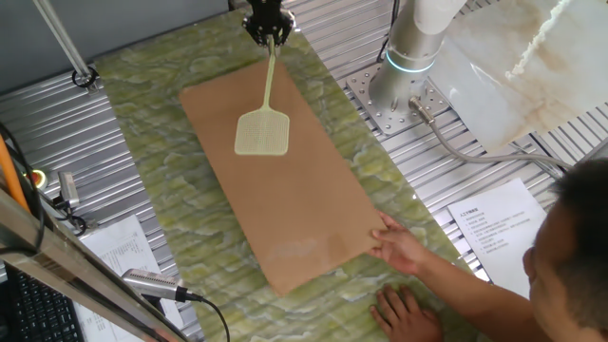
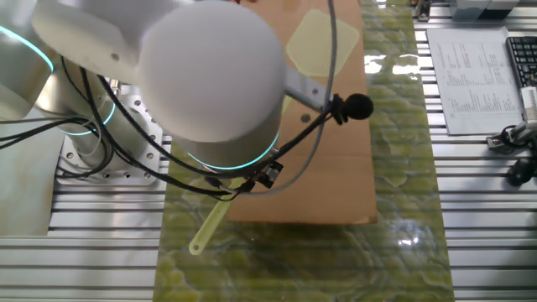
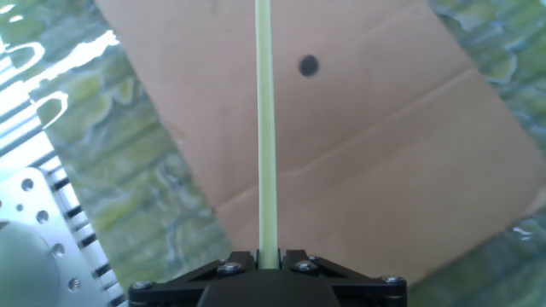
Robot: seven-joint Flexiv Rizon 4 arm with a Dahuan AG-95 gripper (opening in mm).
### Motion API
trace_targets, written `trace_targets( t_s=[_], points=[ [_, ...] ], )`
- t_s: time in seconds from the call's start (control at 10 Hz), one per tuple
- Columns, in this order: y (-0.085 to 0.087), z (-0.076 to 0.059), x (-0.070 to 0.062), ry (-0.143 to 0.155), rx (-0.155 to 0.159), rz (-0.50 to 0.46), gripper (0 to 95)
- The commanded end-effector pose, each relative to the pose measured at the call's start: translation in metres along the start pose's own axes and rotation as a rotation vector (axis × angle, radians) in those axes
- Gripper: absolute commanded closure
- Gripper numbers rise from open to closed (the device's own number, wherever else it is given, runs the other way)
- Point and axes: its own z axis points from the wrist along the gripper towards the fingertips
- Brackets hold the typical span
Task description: Swat with a flyswatter
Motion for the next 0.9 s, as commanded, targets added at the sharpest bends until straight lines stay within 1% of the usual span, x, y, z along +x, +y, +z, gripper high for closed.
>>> trace_targets(
  t_s=[0.1,0.2,0.3,0.4,0.5,0.6,0.7,0.8,0.9],
  points=[
    [-0.023,-0.012,0.005,0.293,0.09,-0.039,95.0],
    [-0.025,-0.006,0.001,0.301,0.086,-0.033,95.0],
    [-0.027,0.001,-0.001,0.312,0.069,-0.029,95.0],
    [-0.027,0.005,-0.002,0.322,0.063,-0.034,95.0],
    [-0.032,0.015,0.002,0.361,0.053,-0.065,95.0],
    [-0.037,0.028,0.009,0.473,0.1,-0.112,95.0],
    [-0.041,0.044,0.014,0.573,0.152,-0.142,95.0],
    [-0.046,0.066,0.023,0.619,0.191,-0.156,95.0],
    [-0.045,0.071,0.027,0.648,0.216,-0.154,95.0]
  ],
)
